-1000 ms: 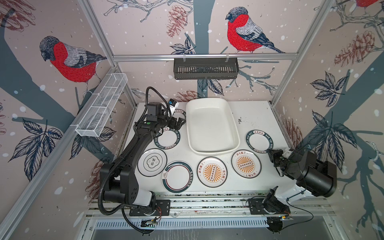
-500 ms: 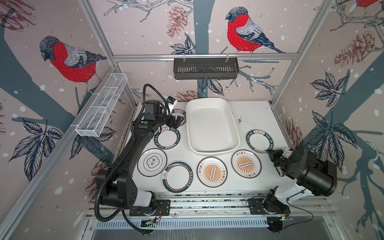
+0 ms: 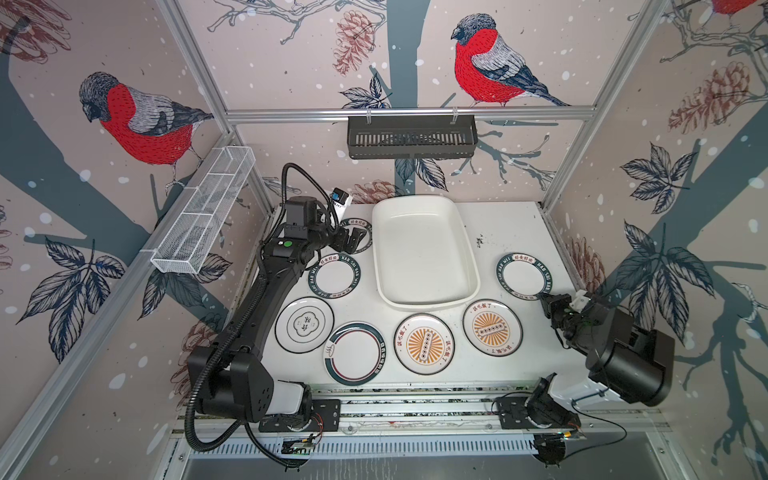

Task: Place the plates into the plastic bin on the countertop
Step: 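Lift the green-rimmed plate with the right gripper and carry it over the bin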

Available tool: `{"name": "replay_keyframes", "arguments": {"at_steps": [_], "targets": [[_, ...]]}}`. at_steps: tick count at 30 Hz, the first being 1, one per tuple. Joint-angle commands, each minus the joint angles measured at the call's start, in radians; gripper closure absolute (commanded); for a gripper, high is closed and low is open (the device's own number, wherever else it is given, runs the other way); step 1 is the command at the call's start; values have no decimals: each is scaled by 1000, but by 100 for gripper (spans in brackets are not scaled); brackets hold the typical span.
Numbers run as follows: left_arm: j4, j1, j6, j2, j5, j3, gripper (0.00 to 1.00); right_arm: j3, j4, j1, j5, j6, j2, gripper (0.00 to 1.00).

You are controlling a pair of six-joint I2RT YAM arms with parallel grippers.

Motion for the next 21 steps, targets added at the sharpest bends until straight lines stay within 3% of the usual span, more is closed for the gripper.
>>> {"name": "replay_keyframes", "arguments": {"at_steps": [1, 10, 21], "targets": [[-21, 0, 5, -14, -3, 4, 3, 31, -22, 14, -7, 22, -54, 99], [-11, 0, -18, -62, -1, -43, 3, 134, -159, 126, 63, 44, -216, 99], [3, 0, -42, -126, 5, -102, 3, 329, -237, 392, 162, 91, -232, 99]]}}
